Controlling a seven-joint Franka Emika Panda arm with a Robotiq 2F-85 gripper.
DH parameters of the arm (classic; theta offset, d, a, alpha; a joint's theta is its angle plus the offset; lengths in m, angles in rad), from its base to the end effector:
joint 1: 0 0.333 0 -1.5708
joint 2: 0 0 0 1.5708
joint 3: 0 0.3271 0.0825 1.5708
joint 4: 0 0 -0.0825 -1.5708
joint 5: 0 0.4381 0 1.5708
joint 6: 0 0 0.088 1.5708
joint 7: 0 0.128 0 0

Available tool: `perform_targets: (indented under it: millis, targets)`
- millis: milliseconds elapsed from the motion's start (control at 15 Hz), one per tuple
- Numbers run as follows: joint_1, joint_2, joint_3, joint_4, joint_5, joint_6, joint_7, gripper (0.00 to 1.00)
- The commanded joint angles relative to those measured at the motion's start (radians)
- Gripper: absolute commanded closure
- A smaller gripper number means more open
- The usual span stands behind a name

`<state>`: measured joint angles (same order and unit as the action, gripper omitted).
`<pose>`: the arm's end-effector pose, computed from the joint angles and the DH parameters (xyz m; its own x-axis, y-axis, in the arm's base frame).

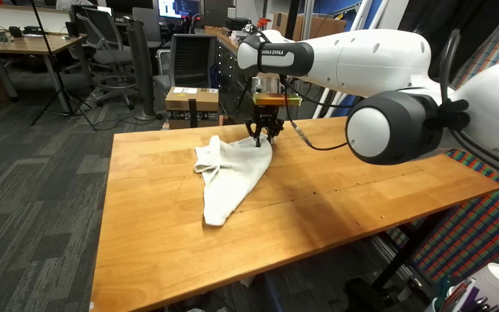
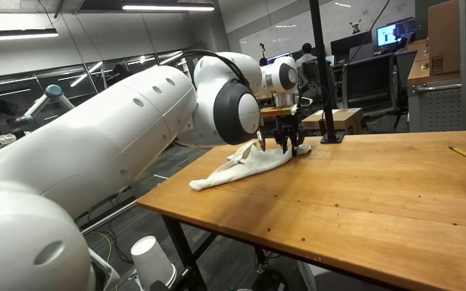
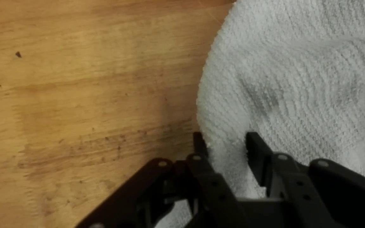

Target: Fold the white towel

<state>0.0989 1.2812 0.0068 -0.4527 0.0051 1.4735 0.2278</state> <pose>0.8304 0.0855 0.2113 0.9589 -0.1278 -0.2534 -0.1198 -0.9917 0.0469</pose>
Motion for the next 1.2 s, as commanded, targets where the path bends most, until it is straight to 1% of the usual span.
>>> perform_targets:
  millis: [0, 67, 133, 267, 333, 467, 733, 933, 1133]
  targets:
    - [0.010, -0.029, -0.014, -0.008, -0.014, -0.037, -0.017, 0.93]
    - [0.013, -0.034, -0.017, -0.007, -0.017, -0.046, -0.016, 0.98]
    - [0.015, -0.042, -0.021, -0.007, -0.022, -0.056, -0.012, 1.00]
    - [0.021, -0.062, -0.030, -0.004, -0.030, -0.072, -0.007, 1.00]
    - [0.025, -0.075, -0.035, -0.004, -0.036, -0.075, -0.005, 0.98]
    - [0.038, -0.108, -0.044, 0.002, -0.053, -0.081, 0.002, 0.98]
    - [0.080, -0.180, -0.054, 0.006, -0.074, -0.087, 0.029, 0.98]
    - [0.119, -0.226, -0.064, 0.009, -0.095, -0.091, 0.075, 0.98]
    - [0.156, -0.259, -0.068, 0.011, -0.103, -0.075, 0.150, 0.98]
